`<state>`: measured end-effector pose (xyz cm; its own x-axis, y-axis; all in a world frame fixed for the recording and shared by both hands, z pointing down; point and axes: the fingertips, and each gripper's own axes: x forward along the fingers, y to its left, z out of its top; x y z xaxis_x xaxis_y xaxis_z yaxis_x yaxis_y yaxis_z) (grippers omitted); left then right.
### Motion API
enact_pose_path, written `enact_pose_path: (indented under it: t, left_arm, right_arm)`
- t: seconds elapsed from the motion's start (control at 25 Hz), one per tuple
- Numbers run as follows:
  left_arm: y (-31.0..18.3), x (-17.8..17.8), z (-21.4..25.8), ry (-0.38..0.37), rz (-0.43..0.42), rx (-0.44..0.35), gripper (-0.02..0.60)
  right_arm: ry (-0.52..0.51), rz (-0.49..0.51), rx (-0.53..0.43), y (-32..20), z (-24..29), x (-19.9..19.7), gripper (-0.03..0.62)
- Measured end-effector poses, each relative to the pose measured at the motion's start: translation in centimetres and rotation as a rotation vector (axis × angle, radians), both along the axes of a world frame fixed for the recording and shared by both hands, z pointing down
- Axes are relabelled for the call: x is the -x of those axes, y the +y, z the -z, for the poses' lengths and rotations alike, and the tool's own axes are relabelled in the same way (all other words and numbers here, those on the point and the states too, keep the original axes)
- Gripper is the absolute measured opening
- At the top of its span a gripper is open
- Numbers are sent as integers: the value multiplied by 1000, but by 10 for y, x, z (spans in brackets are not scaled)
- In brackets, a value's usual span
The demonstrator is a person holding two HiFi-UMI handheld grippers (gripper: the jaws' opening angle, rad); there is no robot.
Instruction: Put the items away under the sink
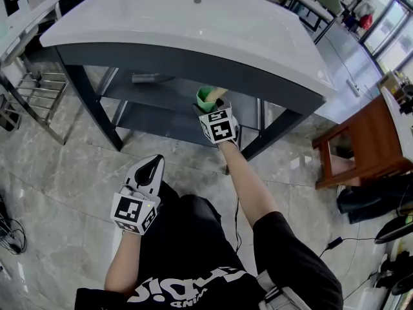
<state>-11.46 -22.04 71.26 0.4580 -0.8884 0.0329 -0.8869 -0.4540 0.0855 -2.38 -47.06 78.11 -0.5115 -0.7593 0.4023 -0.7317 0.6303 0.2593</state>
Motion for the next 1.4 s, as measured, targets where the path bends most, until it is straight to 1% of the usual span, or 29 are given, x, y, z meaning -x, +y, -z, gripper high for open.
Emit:
enact_pose_path:
  t: [0.12,0.32,0.48,0.68,0.96,1.08,1.24,1.4]
  left_arm:
    - [0,0,0,1,0,0,17]
    - [1,-1,-1,3,-1,0,17]
    - [2,-2,-1,4,-3,0,17]
    - [3,-1,-2,8,-6,2,17]
    - [4,-5,-3,14,-15,0,17]
    - [5,-5,-4,13,-17,2,17]
    - [7,-3,-5,8,-14,4,17]
    - [8,3,-3,13,-5,6,17]
  right_arm:
    - [-17,-2,-3,0,2,0,309]
    - [-75,-23,-9,-1,6,-2,374]
    - [-82,-35,-14,-1,7,-2,402]
    - [-86,-43,-9,-1,7,-6,416]
    - [-103,-70,-10,9,9,-23,416]
    - [-133,-82,-3,22,8,-31,416]
    - [-168,-68,-4,55,10,-38,416]
    - [-225,-3,7,104,17,-29,416]
